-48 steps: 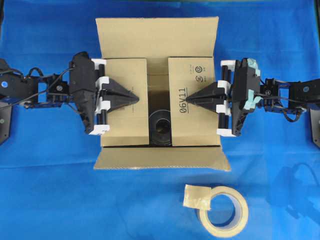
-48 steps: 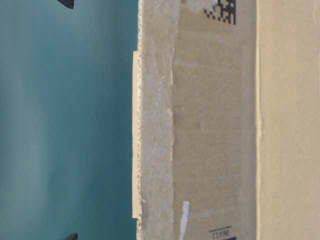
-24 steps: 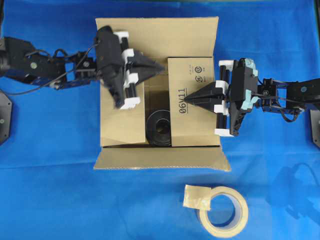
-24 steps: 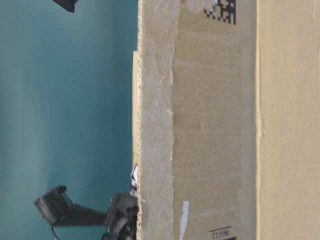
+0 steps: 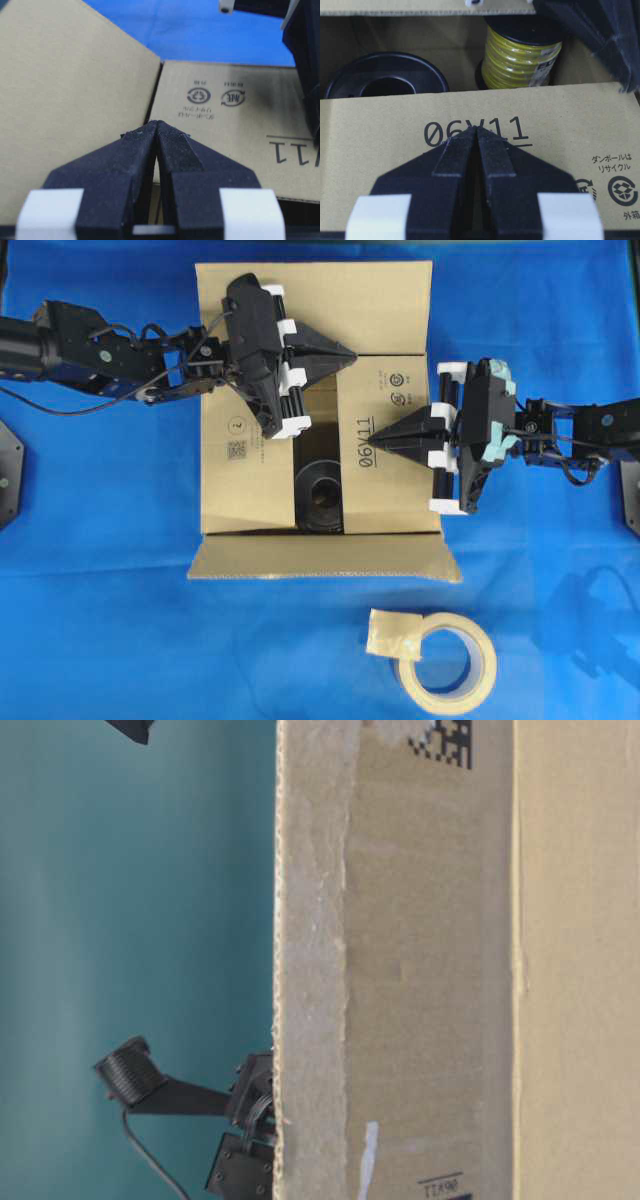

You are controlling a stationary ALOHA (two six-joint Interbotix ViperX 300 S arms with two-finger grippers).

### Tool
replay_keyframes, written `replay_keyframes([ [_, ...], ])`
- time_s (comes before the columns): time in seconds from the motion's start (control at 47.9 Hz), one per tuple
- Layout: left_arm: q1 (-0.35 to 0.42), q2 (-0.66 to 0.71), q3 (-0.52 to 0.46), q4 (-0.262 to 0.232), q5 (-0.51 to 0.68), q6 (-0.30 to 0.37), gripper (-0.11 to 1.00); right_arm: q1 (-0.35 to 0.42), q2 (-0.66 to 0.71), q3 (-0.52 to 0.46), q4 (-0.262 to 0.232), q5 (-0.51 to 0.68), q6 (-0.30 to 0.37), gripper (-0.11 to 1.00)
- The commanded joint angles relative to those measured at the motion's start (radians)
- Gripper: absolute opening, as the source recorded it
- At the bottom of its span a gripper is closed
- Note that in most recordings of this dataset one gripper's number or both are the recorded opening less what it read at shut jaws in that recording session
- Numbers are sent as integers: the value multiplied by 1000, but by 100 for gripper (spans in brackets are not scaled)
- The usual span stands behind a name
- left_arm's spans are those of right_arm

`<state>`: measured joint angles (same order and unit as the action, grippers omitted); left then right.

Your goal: Close the cardboard box.

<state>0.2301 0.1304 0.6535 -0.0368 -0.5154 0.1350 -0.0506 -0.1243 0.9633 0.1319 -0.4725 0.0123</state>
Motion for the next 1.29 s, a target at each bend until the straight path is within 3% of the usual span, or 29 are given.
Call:
replay_keyframes([
  [0.0, 8, 2, -18, 0, -15, 2, 0, 5, -6, -20, 3, -5, 2, 0],
  [0.835, 34, 61, -21, 0, -46, -2, 0, 17, -20, -21, 3, 6, 3, 0],
  [1.064, 34, 60, -15, 2, -46, -2, 0, 49, -160, -28, 3, 103, 3, 0],
  [1.273, 34, 58, -15, 0, -46, -3, 0, 124, -327, -21, 3, 176, 2, 0],
])
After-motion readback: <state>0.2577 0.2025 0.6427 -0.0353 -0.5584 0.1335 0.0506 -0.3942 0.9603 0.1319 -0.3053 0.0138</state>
